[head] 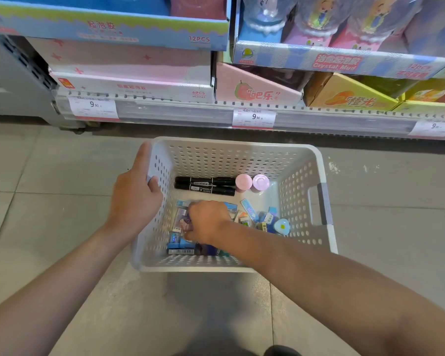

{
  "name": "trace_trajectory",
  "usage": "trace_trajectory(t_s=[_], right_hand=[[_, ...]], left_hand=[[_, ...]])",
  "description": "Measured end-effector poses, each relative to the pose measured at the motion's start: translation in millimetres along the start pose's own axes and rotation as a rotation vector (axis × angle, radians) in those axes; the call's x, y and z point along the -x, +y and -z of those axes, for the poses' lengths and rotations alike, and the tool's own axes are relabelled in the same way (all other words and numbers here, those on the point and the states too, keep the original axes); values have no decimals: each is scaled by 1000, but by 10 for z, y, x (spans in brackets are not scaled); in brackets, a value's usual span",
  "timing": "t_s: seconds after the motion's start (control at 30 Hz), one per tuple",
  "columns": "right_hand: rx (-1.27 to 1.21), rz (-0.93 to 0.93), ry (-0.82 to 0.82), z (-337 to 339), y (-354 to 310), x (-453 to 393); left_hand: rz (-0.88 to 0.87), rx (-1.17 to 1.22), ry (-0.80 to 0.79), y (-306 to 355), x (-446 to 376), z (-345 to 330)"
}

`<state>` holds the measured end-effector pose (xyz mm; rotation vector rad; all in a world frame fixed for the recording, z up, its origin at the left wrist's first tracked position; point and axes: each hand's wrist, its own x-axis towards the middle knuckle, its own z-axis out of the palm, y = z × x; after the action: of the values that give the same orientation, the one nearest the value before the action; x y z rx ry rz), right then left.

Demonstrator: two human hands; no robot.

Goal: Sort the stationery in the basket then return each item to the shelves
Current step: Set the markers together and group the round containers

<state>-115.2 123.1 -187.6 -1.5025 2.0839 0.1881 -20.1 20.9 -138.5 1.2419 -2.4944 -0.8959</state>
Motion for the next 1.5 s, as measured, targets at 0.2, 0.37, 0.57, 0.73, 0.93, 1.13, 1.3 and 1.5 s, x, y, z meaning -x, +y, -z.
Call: trace_trajectory(t_s=[0.2,0.37,0.57,0.73,0.93,1.13,1.3,1.5], right_hand=[[-55,60,46,66,56,95],[-322,114,-12,514,488,438],[228,-168,46,874,1094,622],[501,-277,-13,679,1260,500],[548,-327,15,463,1224,354],[615,-252,-2,381,1240,328],[603,-203,-30,362,1229,290],[621,-127,-48,367,1189,316]], left_hand=[[-12,10,-6,19,11,3],[-26,16,-11,19,21,14],[-41,39,-31,33,23,23],[-26,50,-37,19,18,28],[-36,41,-36,20,15,22],[-21,33,-32,6,12,22],[-30,27,-26,-10,7,20],[-28,27,-21,-20,11,11]])
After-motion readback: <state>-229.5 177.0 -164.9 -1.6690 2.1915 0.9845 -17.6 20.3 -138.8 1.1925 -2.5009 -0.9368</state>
